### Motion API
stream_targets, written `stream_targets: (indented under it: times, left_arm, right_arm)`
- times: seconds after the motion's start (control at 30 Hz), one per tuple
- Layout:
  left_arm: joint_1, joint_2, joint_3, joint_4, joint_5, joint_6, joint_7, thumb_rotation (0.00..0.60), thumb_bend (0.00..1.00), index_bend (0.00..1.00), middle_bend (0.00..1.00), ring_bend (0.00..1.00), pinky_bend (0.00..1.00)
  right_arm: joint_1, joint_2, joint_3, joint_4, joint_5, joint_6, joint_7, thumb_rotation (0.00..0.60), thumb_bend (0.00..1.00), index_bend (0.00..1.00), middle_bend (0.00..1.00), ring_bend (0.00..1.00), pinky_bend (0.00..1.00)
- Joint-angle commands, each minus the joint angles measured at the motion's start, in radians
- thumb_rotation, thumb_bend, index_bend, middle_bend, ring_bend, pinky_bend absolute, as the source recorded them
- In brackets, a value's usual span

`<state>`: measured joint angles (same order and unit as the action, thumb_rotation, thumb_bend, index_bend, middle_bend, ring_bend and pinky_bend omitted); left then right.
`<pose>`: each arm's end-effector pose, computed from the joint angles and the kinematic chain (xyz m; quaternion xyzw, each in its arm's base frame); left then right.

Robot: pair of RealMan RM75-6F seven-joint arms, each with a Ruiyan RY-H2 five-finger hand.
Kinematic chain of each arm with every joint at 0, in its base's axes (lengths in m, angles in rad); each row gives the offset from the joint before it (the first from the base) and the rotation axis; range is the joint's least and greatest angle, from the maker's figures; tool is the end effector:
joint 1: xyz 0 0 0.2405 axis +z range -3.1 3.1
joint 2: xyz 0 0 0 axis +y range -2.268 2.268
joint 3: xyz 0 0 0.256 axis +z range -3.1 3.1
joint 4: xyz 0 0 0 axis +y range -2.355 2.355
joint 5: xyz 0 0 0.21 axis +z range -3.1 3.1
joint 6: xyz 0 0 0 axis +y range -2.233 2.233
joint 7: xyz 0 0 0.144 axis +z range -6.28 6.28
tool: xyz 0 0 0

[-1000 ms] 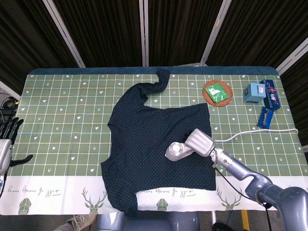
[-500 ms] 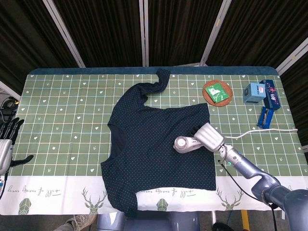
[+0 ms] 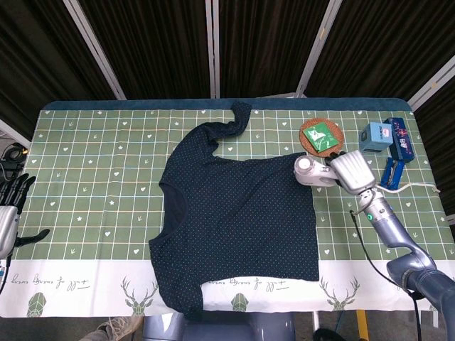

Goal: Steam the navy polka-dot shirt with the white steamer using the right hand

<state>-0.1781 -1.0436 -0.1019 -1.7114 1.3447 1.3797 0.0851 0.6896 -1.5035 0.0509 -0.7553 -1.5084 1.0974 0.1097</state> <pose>-0.2986 0.2178 0.1746 -0.5899 -0.3949 -0.3621 0.6041 -0.2777 -0.4067 0.0956 0.7514 -0.1898 0.3215 0.5441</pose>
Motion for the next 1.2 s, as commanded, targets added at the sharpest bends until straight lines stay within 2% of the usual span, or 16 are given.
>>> stream_targets:
  times: [0.03, 0.33, 0.37, 0.4, 0.43, 0.5, 0.57, 0.6, 0.67, 0.77, 0.97, 1.07, 1.2]
  left_arm:
    - [0.000, -0.002, 0.001, -0.001, 0.001, 0.000, 0.004, 0.600, 0.00, 0.00, 0.00, 0.00, 0.00]
    - [-0.001, -0.005, 0.001, -0.001, -0.002, -0.001, 0.010, 0.600, 0.00, 0.00, 0.00, 0.00, 0.00]
    - [-0.001, -0.005, 0.001, -0.001, -0.003, -0.001, 0.010, 0.600, 0.00, 0.00, 0.00, 0.00, 0.00]
    - [0.000, -0.005, 0.001, 0.000, -0.004, -0.001, 0.009, 0.600, 0.00, 0.00, 0.00, 0.00, 0.00]
    - [0.000, -0.005, 0.001, -0.001, -0.004, -0.001, 0.009, 0.600, 0.00, 0.00, 0.00, 0.00, 0.00]
    - [0.000, -0.004, 0.000, 0.000, -0.004, -0.001, 0.008, 0.600, 0.00, 0.00, 0.00, 0.00, 0.00]
    - [0.000, -0.003, 0.000, -0.001, -0.005, -0.001, 0.007, 0.600, 0.00, 0.00, 0.00, 0.00, 0.00]
    - [0.000, -0.003, 0.001, -0.001, -0.005, -0.002, 0.007, 0.600, 0.00, 0.00, 0.00, 0.00, 0.00]
    - [-0.001, -0.002, 0.001, -0.002, -0.006, -0.004, 0.007, 0.600, 0.00, 0.00, 0.00, 0.00, 0.00]
    - [0.000, -0.001, 0.001, -0.002, -0.006, -0.003, 0.005, 0.600, 0.00, 0.00, 0.00, 0.00, 0.00]
    - [0.000, 0.001, 0.002, -0.006, 0.000, -0.003, 0.000, 0.600, 0.00, 0.00, 0.00, 0.00, 0.00]
    - [0.003, 0.007, 0.003, -0.013, 0.007, 0.002, -0.009, 0.600, 0.00, 0.00, 0.00, 0.00, 0.00]
    - [0.006, 0.014, 0.003, -0.017, 0.010, 0.007, -0.019, 0.600, 0.00, 0.00, 0.00, 0.00, 0.00]
  right_arm:
    - [-0.023, -0.042, 0.009, 0.080, 0.039, -0.059, 0.012, 0.600, 0.87, 0.65, 0.59, 0.64, 0.88]
    - [-0.031, -0.102, 0.011, 0.192, 0.060, -0.120, 0.050, 0.600, 0.86, 0.64, 0.59, 0.64, 0.88]
    - [-0.031, -0.108, 0.011, 0.205, 0.059, -0.125, 0.056, 0.600, 0.82, 0.62, 0.58, 0.62, 0.87]
    - [-0.031, -0.113, 0.010, 0.215, 0.058, -0.127, 0.058, 0.600, 0.74, 0.55, 0.54, 0.58, 0.83]
    - [-0.032, -0.120, 0.009, 0.228, 0.056, -0.127, 0.057, 0.600, 0.66, 0.48, 0.50, 0.54, 0.79]
    - [-0.033, -0.127, 0.007, 0.242, 0.055, -0.135, 0.053, 0.600, 0.36, 0.20, 0.30, 0.31, 0.53]
    - [-0.031, -0.128, 0.012, 0.248, 0.068, -0.168, 0.029, 0.600, 0.15, 0.04, 0.14, 0.11, 0.28]
    - [-0.030, -0.126, 0.016, 0.245, 0.075, -0.181, 0.013, 0.600, 0.08, 0.01, 0.07, 0.04, 0.18]
    - [-0.030, -0.118, 0.033, 0.223, 0.100, -0.203, -0.019, 0.600, 0.01, 0.00, 0.01, 0.00, 0.09]
    - [-0.035, -0.099, 0.052, 0.180, 0.119, -0.199, -0.049, 0.600, 0.00, 0.00, 0.00, 0.00, 0.03]
    - [-0.056, -0.044, 0.061, 0.074, 0.122, -0.152, -0.090, 0.600, 0.00, 0.00, 0.00, 0.00, 0.02]
    - [-0.092, 0.033, 0.052, -0.053, 0.096, -0.062, -0.122, 0.600, 0.00, 0.00, 0.00, 0.00, 0.01]
    - [-0.127, 0.120, 0.043, -0.197, 0.083, -0.012, -0.149, 0.600, 0.00, 0.00, 0.00, 0.00, 0.00]
